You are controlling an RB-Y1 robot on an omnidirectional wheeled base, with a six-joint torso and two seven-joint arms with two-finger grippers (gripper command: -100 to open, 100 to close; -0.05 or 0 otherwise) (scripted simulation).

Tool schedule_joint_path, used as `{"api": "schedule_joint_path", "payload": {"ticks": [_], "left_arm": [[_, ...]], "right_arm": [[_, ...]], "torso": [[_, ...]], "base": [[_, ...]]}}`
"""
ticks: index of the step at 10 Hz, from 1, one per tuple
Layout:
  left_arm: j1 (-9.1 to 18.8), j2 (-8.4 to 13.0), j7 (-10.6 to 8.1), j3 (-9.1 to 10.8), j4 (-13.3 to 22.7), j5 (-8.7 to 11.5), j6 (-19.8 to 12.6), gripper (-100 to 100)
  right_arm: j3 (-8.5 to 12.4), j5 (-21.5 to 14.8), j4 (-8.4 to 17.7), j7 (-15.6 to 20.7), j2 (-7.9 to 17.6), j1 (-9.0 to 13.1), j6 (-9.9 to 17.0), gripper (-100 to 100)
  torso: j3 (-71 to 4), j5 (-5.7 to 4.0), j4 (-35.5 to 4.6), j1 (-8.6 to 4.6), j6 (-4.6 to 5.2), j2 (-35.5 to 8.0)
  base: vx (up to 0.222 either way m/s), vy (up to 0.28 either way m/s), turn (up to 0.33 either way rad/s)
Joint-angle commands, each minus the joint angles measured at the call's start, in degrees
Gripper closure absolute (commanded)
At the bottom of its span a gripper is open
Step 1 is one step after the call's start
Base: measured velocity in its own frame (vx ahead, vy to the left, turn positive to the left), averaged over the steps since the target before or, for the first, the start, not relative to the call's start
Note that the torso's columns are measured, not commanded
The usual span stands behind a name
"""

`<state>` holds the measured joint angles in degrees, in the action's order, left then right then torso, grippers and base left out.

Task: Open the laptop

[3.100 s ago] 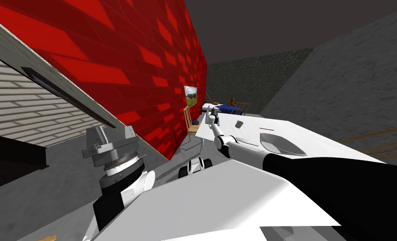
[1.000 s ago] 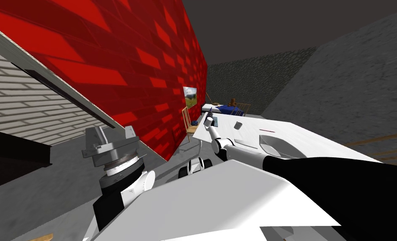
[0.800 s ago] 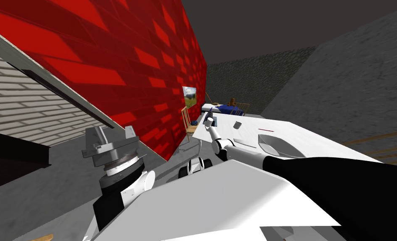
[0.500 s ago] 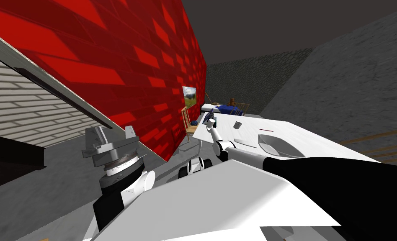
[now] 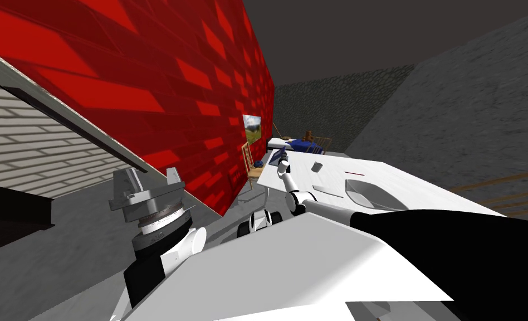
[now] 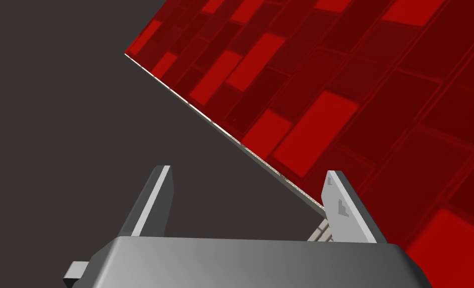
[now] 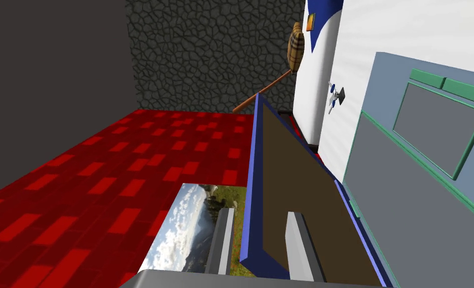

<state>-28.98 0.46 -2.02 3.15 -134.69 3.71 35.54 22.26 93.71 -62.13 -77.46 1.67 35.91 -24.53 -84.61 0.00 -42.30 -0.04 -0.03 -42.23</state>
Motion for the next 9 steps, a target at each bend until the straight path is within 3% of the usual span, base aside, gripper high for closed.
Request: {"api": "schedule_joint_path", "payload": {"ticks": [1,4,5,7,9], "left_arm": [[0.0,0.0,0.0,0.0,0.0,0.0,0.0,0],[0.0,0.0,0.0,0.0,0.0,0.0,0.0,0],[0.0,0.0,0.0,0.0,0.0,0.0,0.0,0],[0.0,0.0,0.0,0.0,0.0,0.0,0.0,0],[0.0,0.0,0.0,0.0,0.0,0.0,0.0,0]], "right_arm": [[0.1,0.52,-1.28,-3.56,0.5,-1.81,1.46,100],[0.35,1.63,-3.8,-8.19,1.09,-5.13,3.93,100],[0.35,1.63,-3.8,-8.19,1.09,-5.13,3.93,100],[0.6,2.74,-6.32,-11.91,1.68,-8.44,6.39,100],[0.74,3.01,-5.9,-11.56,1.65,-8.18,6.24,100]], "torso": [[0.02,0.0,0.0,0.01,0.04,-0.02],[0.13,0.04,-0.1,0.03,0.06,-0.2],[0.15,0.04,-0.1,0.07,0.11,-0.24],[0.16,0.07,-0.14,0.09,0.09,-0.25],[0.17,0.09,-0.16,0.11,0.03,-0.25]], "base": [[0.019,0.018,-0.014],[0.019,0.016,-0.015],[0.015,0.018,-0.025],[0.026,0.026,-0.022],[0.018,0.017,-0.022]]}}
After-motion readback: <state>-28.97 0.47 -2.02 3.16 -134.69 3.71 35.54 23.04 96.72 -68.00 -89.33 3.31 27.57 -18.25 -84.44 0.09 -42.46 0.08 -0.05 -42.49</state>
